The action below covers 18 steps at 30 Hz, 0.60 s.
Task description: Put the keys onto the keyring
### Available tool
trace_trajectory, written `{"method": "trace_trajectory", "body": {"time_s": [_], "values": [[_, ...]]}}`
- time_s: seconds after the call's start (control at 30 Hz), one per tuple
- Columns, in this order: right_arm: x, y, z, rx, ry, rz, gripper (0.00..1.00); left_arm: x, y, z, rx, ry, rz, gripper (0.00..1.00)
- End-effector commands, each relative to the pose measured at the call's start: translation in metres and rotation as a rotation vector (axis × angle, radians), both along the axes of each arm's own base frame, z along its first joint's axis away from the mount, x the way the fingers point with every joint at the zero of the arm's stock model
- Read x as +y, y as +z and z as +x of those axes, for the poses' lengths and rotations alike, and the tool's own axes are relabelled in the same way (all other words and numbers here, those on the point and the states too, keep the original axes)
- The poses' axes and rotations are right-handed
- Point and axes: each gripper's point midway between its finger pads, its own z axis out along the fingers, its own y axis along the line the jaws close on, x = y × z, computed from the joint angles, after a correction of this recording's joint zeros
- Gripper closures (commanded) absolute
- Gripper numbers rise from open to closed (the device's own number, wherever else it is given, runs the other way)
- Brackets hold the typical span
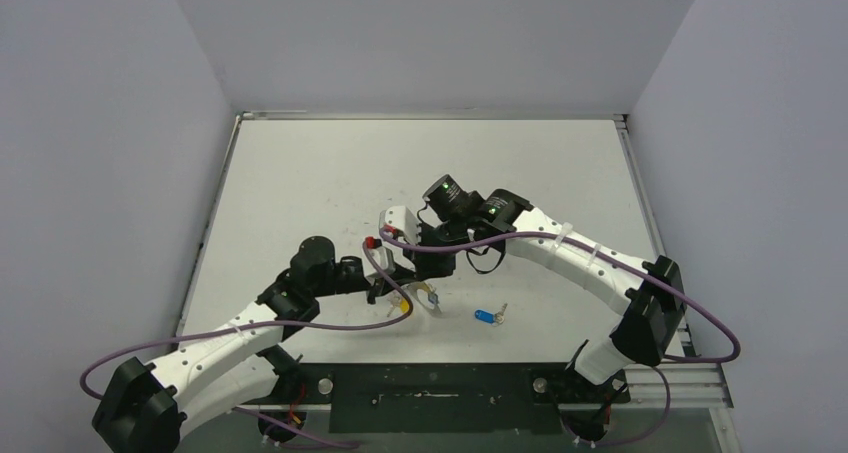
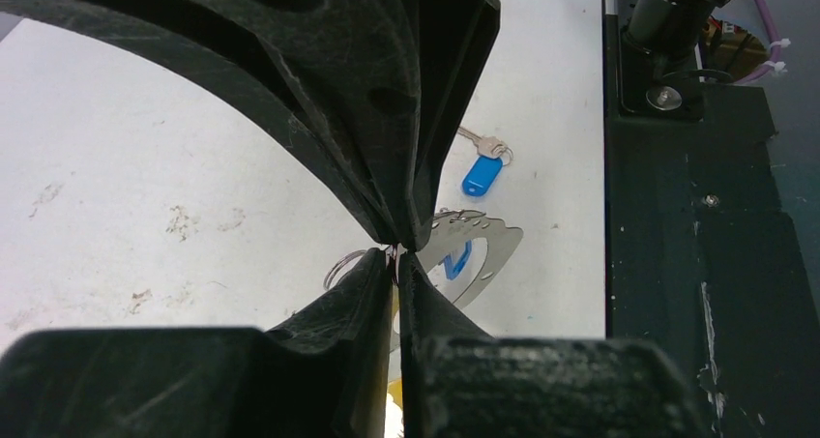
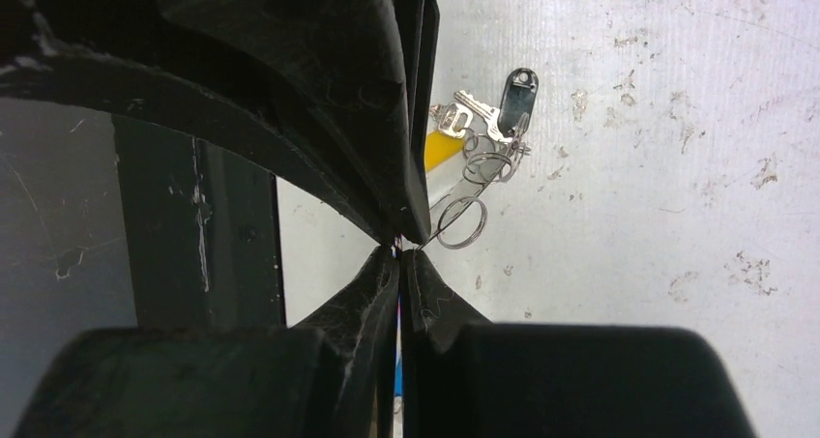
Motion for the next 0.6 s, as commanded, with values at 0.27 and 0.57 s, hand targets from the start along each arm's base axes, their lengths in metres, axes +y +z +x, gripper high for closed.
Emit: {"method": "trace_trajectory", "body": {"time_s": [0.27,0.57], "values": [[0.009,0.012,0.022,-0.064,-0.075,0.096,0.89,0.000,0.024,0.002,-0.064,0.045,-0.124,1.00],[-0.004,0.040,0.039,-0.081,-0.173,0.367,0.53,0.009,0.043,0.007,-0.078,0.149,-0.324,1.00]]}}
